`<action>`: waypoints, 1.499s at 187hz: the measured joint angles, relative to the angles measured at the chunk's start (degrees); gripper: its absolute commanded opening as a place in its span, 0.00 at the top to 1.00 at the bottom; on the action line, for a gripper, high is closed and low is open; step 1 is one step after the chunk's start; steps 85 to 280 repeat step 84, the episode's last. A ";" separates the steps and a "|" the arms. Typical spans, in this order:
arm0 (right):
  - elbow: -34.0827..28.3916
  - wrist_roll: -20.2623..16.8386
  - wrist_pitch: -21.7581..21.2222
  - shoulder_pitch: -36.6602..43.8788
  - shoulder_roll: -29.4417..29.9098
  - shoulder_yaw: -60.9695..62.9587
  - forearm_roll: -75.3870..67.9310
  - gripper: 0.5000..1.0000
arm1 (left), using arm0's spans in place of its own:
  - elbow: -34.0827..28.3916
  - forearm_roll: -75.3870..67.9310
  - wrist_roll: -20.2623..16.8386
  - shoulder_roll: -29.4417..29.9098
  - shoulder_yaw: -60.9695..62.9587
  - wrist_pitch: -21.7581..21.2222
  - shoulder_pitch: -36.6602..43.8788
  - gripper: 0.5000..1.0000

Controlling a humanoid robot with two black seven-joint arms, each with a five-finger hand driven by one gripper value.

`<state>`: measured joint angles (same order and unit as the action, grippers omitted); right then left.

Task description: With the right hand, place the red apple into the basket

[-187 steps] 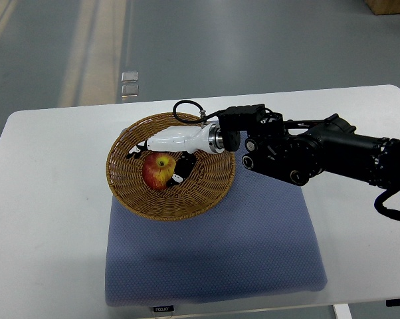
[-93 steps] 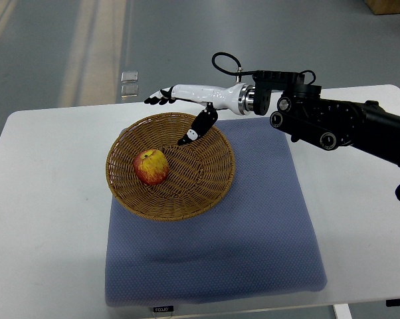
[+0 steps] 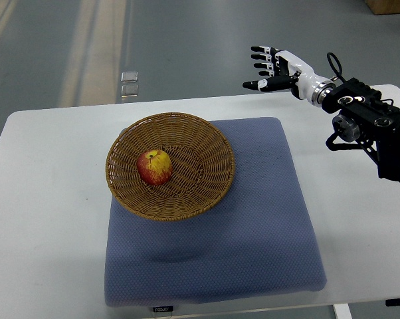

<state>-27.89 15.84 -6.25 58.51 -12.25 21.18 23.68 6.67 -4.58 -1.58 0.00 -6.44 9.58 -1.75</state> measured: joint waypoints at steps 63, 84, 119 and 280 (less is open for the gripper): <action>0.46 -2.79 7.17 -2.65 0.14 0.10 -14.33 0.15 | 0.01 0.00 0.00 0.00 -0.02 0.00 -0.01 0.00; 0.42 -2.39 7.31 -3.60 0.19 0.80 -14.76 0.15 | 0.01 0.00 0.00 0.00 0.00 0.00 -0.02 0.00; 0.42 -2.39 7.31 -3.60 0.19 0.80 -14.76 0.15 | 0.01 0.00 0.00 0.00 0.00 0.00 -0.02 0.00; 0.42 -2.39 7.31 -3.60 0.19 0.80 -14.76 0.15 | 0.01 0.00 0.00 0.00 0.00 0.00 -0.02 0.00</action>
